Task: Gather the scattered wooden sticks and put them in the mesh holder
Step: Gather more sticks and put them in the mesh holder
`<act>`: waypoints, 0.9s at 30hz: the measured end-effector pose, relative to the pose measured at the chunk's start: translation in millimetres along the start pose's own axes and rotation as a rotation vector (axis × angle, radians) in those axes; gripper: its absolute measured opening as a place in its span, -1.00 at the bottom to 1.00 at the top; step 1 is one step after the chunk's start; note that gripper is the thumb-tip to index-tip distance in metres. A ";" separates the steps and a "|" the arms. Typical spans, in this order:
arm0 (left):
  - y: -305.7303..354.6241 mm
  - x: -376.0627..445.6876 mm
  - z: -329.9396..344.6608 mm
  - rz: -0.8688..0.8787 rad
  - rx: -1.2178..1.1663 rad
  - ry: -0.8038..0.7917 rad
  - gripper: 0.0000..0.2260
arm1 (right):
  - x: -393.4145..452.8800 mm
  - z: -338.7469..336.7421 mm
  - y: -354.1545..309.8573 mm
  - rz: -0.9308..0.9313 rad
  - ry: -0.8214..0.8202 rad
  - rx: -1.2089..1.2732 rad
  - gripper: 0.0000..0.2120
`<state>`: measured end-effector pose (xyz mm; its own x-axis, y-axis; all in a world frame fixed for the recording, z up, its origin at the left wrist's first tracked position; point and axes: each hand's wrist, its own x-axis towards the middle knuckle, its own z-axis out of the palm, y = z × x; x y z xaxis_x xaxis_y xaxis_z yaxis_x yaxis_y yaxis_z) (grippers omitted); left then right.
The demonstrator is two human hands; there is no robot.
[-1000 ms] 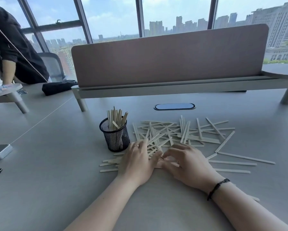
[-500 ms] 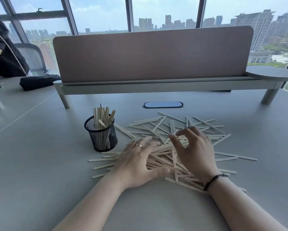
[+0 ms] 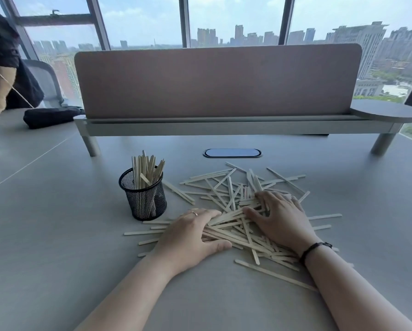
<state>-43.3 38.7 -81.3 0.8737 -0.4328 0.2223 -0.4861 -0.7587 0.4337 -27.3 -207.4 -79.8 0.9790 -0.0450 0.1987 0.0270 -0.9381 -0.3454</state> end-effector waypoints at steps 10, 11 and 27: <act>5.2 5.0 14.6 0.190 0.278 0.096 -0.57 | -4.0 4.9 -6.2 -0.132 0.084 0.257 -0.67; 6.9 5.5 15.6 0.198 0.351 0.105 -0.61 | -4.8 5.8 -8.0 -0.142 0.087 0.262 -0.66; 39.5 5.4 2.5 0.034 0.576 0.057 -0.77 | -8.5 7.0 -20.0 -0.076 0.170 0.523 -0.84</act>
<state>-57.8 5.1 -65.1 0.8490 -0.4471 0.2815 -0.4323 -0.8942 -0.1162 -34.7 -185.8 -81.0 0.9251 -0.0792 0.3714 0.2356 -0.6473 -0.7249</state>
